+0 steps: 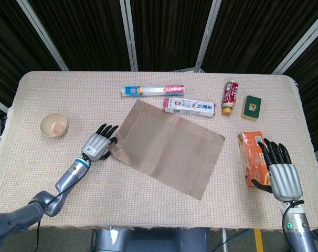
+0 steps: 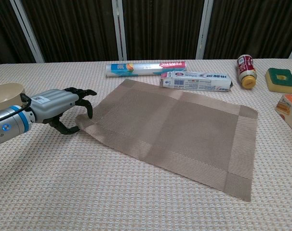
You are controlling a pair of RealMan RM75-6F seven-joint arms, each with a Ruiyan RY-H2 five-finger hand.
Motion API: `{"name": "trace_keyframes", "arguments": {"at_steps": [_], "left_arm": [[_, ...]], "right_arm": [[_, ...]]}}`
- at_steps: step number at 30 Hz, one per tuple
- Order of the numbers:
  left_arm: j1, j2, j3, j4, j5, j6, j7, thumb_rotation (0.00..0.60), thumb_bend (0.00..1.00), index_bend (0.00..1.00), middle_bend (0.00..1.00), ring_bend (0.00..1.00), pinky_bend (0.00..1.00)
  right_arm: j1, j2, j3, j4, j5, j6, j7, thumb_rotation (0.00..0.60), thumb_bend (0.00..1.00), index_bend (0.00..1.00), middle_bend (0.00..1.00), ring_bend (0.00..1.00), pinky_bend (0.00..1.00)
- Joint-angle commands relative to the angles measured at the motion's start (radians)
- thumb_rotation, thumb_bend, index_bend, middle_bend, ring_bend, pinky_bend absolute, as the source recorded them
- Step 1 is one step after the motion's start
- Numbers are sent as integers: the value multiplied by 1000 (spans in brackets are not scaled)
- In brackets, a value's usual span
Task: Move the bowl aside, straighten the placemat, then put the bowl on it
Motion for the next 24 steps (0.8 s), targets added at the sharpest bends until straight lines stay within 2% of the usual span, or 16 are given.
{"name": "trace_keyframes", "arguments": {"at_steps": [1, 5, 8, 11, 13, 24], "left_arm": [[-3, -5, -3, -3, -3, -1, 3, 600, 410, 369, 0, 0, 0], [-8, -11, -6, -9, -9, -7, 6, 600, 412, 416, 0, 0, 0], [-8, -15, -6, -14, -11, -6, 5, 600, 424, 520, 0, 0, 0], [-7, -13, -5, -25, -12, -4, 3, 600, 508, 588, 0, 0, 0], [-5, -8, -3, -38, -13, -3, 3, 600, 546, 593, 0, 0, 0], [11, 63, 15, -182, -3, 23, 56, 600, 583, 624, 0, 0, 0]], "right_arm": [[-1, 1, 1, -1, -1, 0, 2, 600, 0, 0, 0, 0, 0], [-2, 4, 4, -2, -5, 1, 7, 600, 0, 0, 0, 0, 0], [-3, 6, 4, -3, -9, -1, 10, 600, 0, 0, 0, 0, 0], [-4, 8, 4, -4, -12, -1, 12, 600, 0, 0, 0, 0, 0], [-5, 9, 4, -4, -14, -2, 14, 600, 0, 0, 0, 0, 0], [-11, 18, 3, -14, -32, 3, 21, 600, 0, 0, 0, 0, 0]]}}
